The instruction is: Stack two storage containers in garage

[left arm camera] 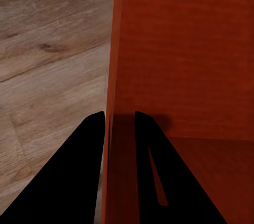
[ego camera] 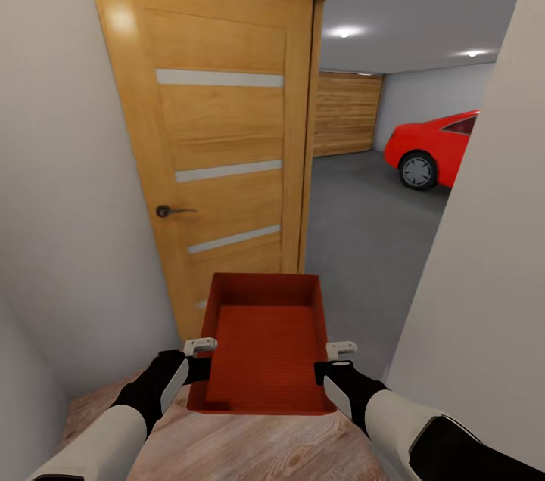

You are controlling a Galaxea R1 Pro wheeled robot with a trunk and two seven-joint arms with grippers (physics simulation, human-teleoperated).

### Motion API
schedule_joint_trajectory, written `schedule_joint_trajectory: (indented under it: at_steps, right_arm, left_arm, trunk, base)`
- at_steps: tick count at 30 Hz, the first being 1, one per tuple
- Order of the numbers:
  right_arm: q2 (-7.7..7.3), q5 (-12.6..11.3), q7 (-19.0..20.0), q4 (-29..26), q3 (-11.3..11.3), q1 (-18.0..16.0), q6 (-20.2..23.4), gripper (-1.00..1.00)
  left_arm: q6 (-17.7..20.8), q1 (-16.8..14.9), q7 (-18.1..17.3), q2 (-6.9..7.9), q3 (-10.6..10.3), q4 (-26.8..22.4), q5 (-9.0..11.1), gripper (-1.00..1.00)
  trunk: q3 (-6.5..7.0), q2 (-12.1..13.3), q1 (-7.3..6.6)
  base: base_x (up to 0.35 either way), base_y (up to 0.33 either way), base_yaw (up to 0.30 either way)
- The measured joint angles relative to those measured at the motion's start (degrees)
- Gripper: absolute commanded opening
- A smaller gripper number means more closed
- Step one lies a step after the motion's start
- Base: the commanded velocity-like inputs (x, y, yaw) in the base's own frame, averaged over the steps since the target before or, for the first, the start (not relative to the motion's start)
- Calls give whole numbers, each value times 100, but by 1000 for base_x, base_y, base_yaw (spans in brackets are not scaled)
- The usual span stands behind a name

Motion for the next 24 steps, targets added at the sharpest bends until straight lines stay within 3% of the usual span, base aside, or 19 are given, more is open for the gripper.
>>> schedule_joint_trajectory:
  at_steps: [14,24]
  right_arm:
    - [2,-12,-2,1,9,1,2,-100]
    - [0,-20,3,1,14,0,1,-100]
  left_arm:
    - [6,1,-1,0,2,-2,-4,-100]
    - [10,1,3,0,-1,-5,2,-100]
  trunk:
    - [0,0,-1]
    - [0,0,-1]
  base:
    - [83,88,-249]
    - [123,166,-47]
